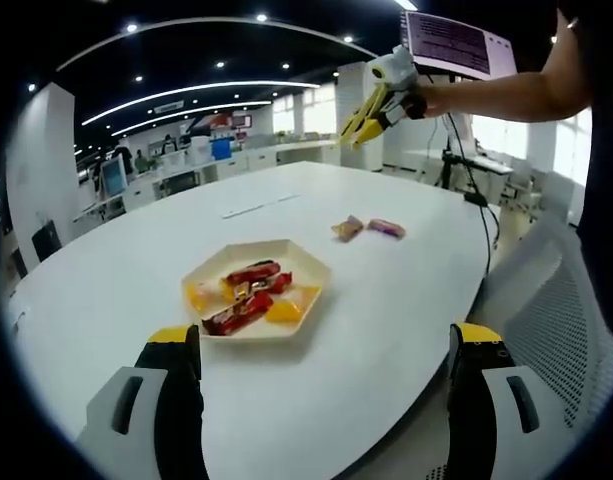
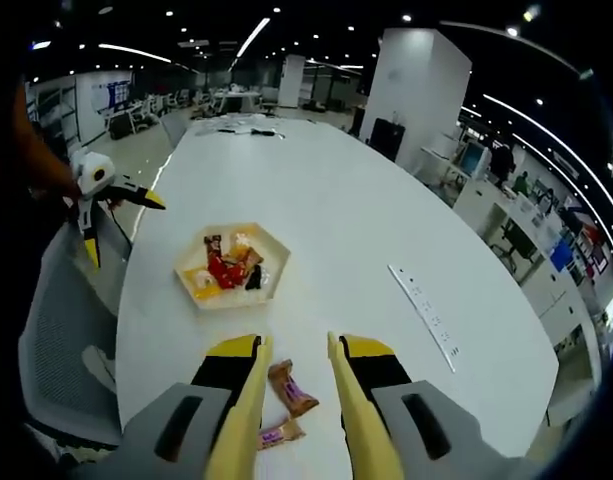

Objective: Place the target food into the container with the food tongs after gripping and lifting it, then release it inside without dropping or visibly crushing the food.

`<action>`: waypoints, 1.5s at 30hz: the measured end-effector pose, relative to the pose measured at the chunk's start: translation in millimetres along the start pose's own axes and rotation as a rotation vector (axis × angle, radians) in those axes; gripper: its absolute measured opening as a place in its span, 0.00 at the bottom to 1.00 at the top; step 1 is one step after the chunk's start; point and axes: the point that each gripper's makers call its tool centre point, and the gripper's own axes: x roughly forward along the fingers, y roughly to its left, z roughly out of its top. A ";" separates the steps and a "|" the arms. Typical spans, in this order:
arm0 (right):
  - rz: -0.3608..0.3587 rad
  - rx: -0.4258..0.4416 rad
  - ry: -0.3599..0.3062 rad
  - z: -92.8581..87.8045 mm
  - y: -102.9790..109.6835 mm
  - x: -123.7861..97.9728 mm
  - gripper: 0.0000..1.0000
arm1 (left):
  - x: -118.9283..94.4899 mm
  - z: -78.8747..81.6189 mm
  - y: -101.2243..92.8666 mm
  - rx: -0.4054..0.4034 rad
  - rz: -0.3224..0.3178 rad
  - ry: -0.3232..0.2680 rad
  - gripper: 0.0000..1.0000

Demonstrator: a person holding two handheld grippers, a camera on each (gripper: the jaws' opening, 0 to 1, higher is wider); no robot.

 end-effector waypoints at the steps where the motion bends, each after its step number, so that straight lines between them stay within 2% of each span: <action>1: 0.001 0.000 0.000 -1.0 -0.1 0.0 0.30 | 0.3 -0.6 0.1 -0.001 -0.001 0.001 0.99; 10: -0.007 0.004 0.006 -9.3 -1.6 1.6 0.30 | 0.6 -2.2 0.3 -0.001 0.000 0.010 0.99; 21: 0.025 -0.005 0.028 -32.3 8.8 15.8 0.30 | 0.9 -2.4 0.3 -0.001 0.002 0.011 0.99; 31: 0.037 -0.004 0.021 -41.7 9.2 26.0 0.30 | 1.4 -3.3 -0.3 -0.003 -0.001 0.017 0.99; 45: 0.062 0.007 0.041 -64.5 13.3 44.7 0.29 | 2.3 -6.1 -1.2 0.002 -0.004 0.031 0.99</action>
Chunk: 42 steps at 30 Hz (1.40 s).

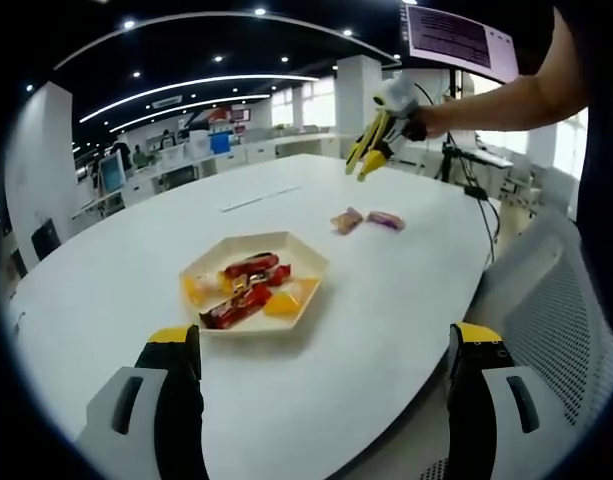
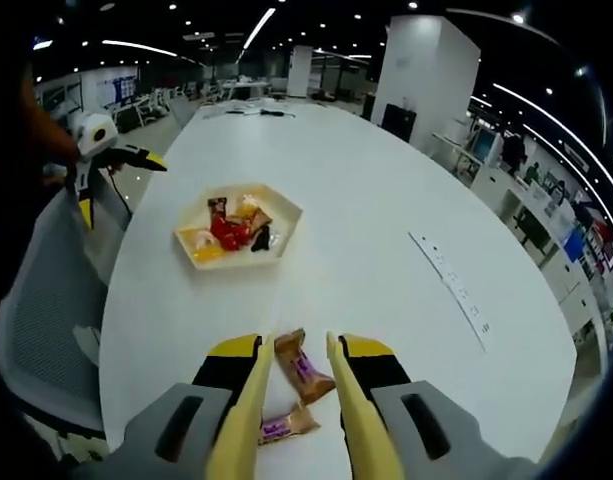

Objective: Place the target food into the container with the food tongs after gripping and lifting it, then release it inside without dropping or visibly crushing the food.

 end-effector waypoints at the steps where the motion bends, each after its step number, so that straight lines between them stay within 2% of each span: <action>1: 0.002 0.001 0.005 -2.9 0.6 2.0 0.29 | 0.1 -0.2 -0.2 0.000 -0.001 0.002 0.99; 10: 0.019 -0.022 0.040 -20.5 2.8 18.3 0.29 | 1.4 -3.4 -1.3 0.000 -0.007 0.018 0.99; 16: 0.031 -0.019 0.039 -27.4 3.3 28.5 0.28 | 1.7 -4.0 -0.4 -0.003 -0.003 0.021 0.99; 19: 0.038 -0.050 0.078 -39.5 3.5 36.1 0.28 | 1.6 -3.9 -0.2 -0.004 -0.001 0.022 0.99; 24: 0.040 -0.073 0.101 -47.5 2.7 44.2 0.29 | 1.9 -4.9 0.4 -0.004 0.001 0.027 0.99; 32: 0.059 -0.087 0.126 -57.4 5.7 55.7 0.29 | 2.5 -6.3 0.0 -0.006 -0.002 0.034 0.99; 38: 0.059 -0.115 0.116 -53.4 6.1 61.2 0.28 | 3.0 -7.1 -1.1 -0.004 -0.006 0.039 0.99; 41: 0.076 -0.133 0.135 -59.5 8.2 68.3 0.28 | 3.2 -7.4 -0.6 -0.005 -0.005 0.040 0.99; 42: 0.082 -0.153 0.161 -64.2 9.2 69.3 0.28 | 3.1 -7.2 -0.6 -0.004 -0.004 0.039 0.99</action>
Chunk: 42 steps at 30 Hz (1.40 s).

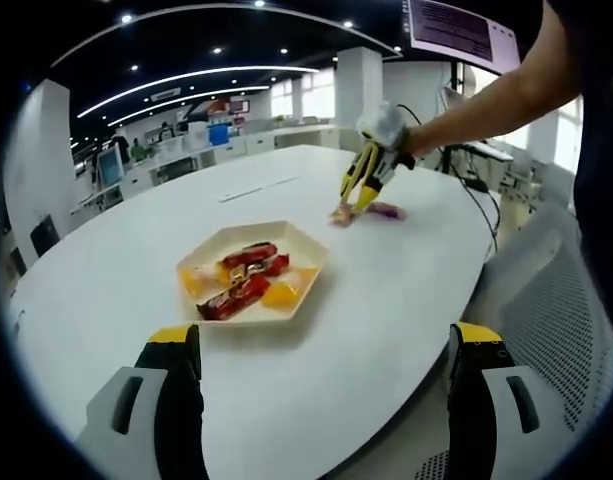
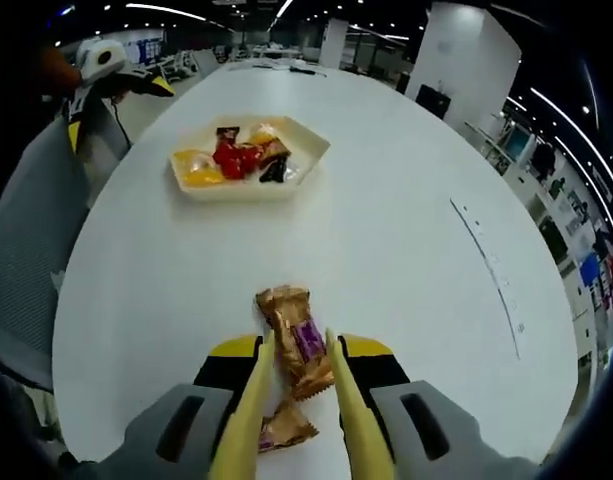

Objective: Place the target food into the container with the food tongs after gripping and lifting it, then release it inside without dropping or visibly crushing the food.

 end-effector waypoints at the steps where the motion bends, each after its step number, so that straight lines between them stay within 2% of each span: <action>1: 0.001 -0.019 0.018 -3.0 1.9 2.6 0.28 | 0.0 0.3 0.0 0.000 0.000 -0.001 0.99; 3: 0.007 0.034 -0.043 7.3 5.1 6.3 0.27 | -0.2 0.4 0.5 -0.002 0.003 -0.001 0.99; 4: -0.001 0.034 -0.006 1.9 2.7 5.7 0.27 | -0.5 0.7 1.0 -0.002 0.006 -0.003 0.99; 5: -0.001 0.041 -0.009 2.5 2.5 3.1 0.25 | -0.6 0.9 1.3 -0.003 0.006 -0.003 0.99; 6: 0.017 0.085 -0.005 0.9 4.5 2.8 0.24 | -0.7 1.0 1.0 -0.004 0.006 -0.004 0.99; 11: -0.004 0.150 0.016 -5.9 0.6 1.1 0.21 | -0.6 0.7 1.4 -0.003 0.006 -0.005 0.99; 20: -0.003 0.164 0.023 0.5 1.5 -3.2 0.21 | -1.1 1.6 2.9 -0.005 0.011 -0.009 0.99; 25: 0.007 0.199 0.014 3.4 2.2 -7.0 0.21 | -1.5 2.0 2.7 -0.008 0.011 -0.011 0.99; 29: 0.007 0.206 0.014 12.6 -0.5 -18.2 0.21 | -2.5 3.3 3.5 -0.013 0.014 -0.018 0.99; 35: -0.031 0.222 -0.001 24.7 -9.9 -38.5 0.21 | -2.5 4.4 3.2 -0.008 0.012 -0.025 0.99; 42: -0.064 0.230 -0.008 31.9 -21.9 -56.3 0.21 | -3.1 6.9 2.8 0.007 0.012 -0.038 0.99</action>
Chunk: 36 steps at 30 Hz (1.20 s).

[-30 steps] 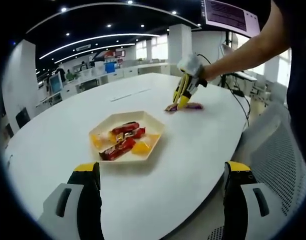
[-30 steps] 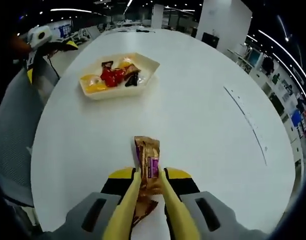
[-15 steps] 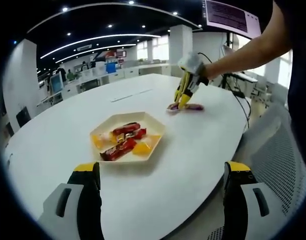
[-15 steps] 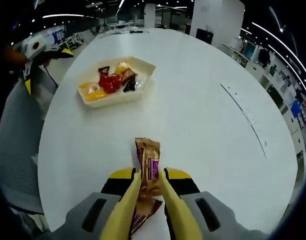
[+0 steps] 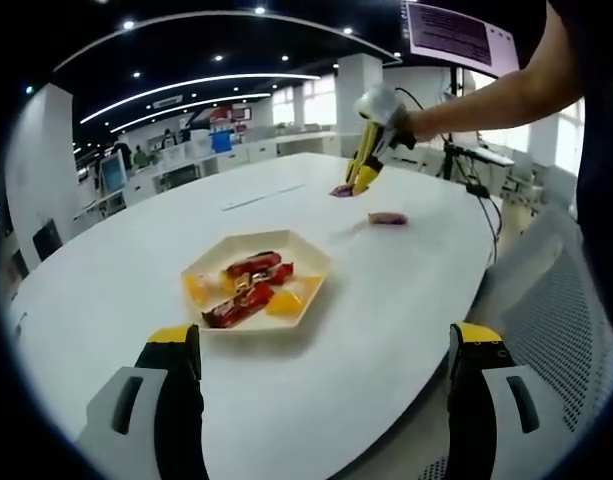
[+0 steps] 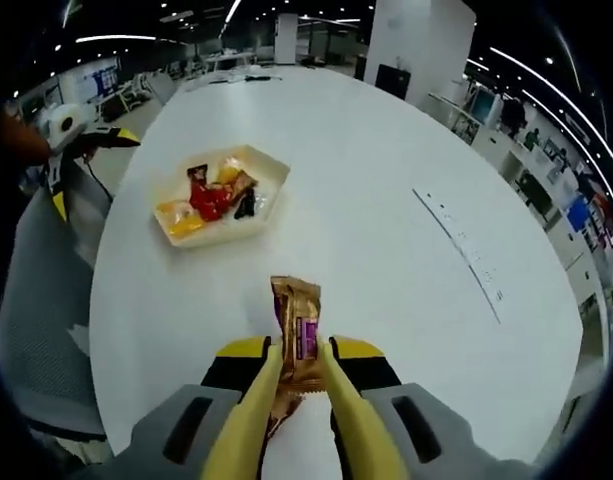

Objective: Place the target food into the container with the food tongs after gripping and lifting it, then release it inside without dropping or visibly crushing the food.

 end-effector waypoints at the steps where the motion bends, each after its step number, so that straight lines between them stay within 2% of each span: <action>1: -0.008 0.000 -0.002 1.0 -2.2 -1.8 0.21 | 0.0 0.4 0.1 -0.001 0.000 -0.003 0.99; 17: -0.016 0.003 -0.013 18.6 0.6 -13.3 0.21 | -1.1 3.1 0.6 0.003 0.005 -0.019 0.99; 36: -0.002 -0.029 -0.026 52.7 14.3 -8.2 0.21 | -2.0 4.1 2.9 0.007 0.017 -0.025 0.99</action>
